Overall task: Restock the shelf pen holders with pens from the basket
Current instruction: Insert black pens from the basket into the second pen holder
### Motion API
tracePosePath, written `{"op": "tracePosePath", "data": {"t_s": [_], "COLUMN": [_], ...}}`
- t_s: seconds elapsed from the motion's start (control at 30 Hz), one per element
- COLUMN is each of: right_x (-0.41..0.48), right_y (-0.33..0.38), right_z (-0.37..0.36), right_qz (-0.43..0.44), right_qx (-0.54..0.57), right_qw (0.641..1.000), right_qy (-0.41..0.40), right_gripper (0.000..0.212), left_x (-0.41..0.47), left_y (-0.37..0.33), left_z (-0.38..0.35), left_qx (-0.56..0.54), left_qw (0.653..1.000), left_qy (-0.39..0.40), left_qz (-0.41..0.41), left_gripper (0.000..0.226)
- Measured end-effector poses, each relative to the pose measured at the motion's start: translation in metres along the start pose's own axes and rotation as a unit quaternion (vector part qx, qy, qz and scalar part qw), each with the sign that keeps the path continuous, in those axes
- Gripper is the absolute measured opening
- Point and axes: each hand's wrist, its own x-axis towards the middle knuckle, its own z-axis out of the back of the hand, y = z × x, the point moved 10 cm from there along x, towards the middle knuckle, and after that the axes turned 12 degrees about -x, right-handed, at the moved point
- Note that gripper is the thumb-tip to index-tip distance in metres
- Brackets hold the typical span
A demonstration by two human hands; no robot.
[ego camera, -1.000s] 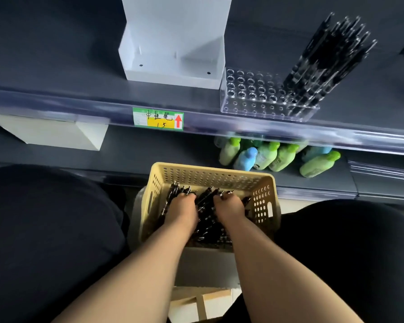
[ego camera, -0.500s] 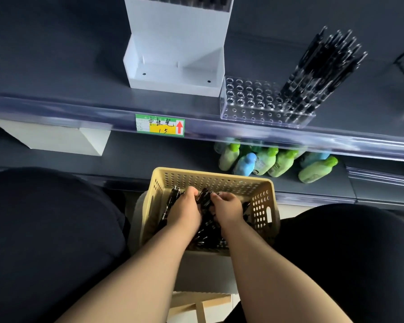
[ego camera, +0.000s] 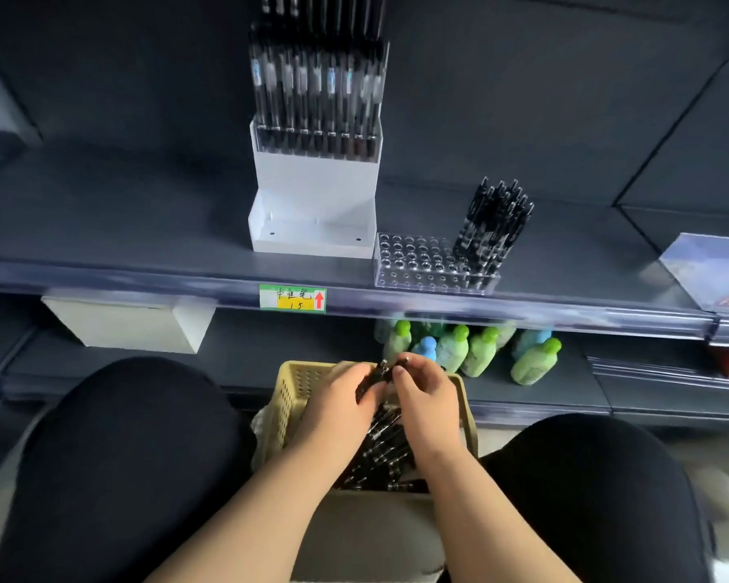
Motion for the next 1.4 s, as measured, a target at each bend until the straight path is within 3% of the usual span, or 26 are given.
{"op": "tracePosePath", "data": {"t_s": [0.23, 0.57, 0.9, 1.4], "right_x": [0.019, 0.078, 0.123, 0.135], "right_y": [0.096, 0.203, 0.211, 0.209], "right_z": [0.077, 0.152, 0.139, 0.122], "right_qz": [0.127, 0.261, 0.296, 0.317], "right_qx": [0.015, -0.095, -0.236, -0.289], "right_qw": [0.990, 0.951, 0.919, 0.900], "right_qy": [-0.062, -0.138, -0.105, -0.083], "right_gripper": [0.018, 0.018, 0.022, 0.030], "left_x": [0.017, 0.066, 0.119, 0.131], "left_y": [-0.072, -0.140, -0.167, -0.148], "left_z": [0.035, 0.040, 0.020, 0.006], "left_qx": [-0.079, -0.193, -0.204, -0.178], "left_qw": [0.991, 0.973, 0.964, 0.969], "left_qy": [-0.063, -0.074, -0.093, -0.106], "left_qz": [-0.090, -0.105, -0.141, -0.132], "left_gripper": [0.030, 0.016, 0.017, 0.015]}}
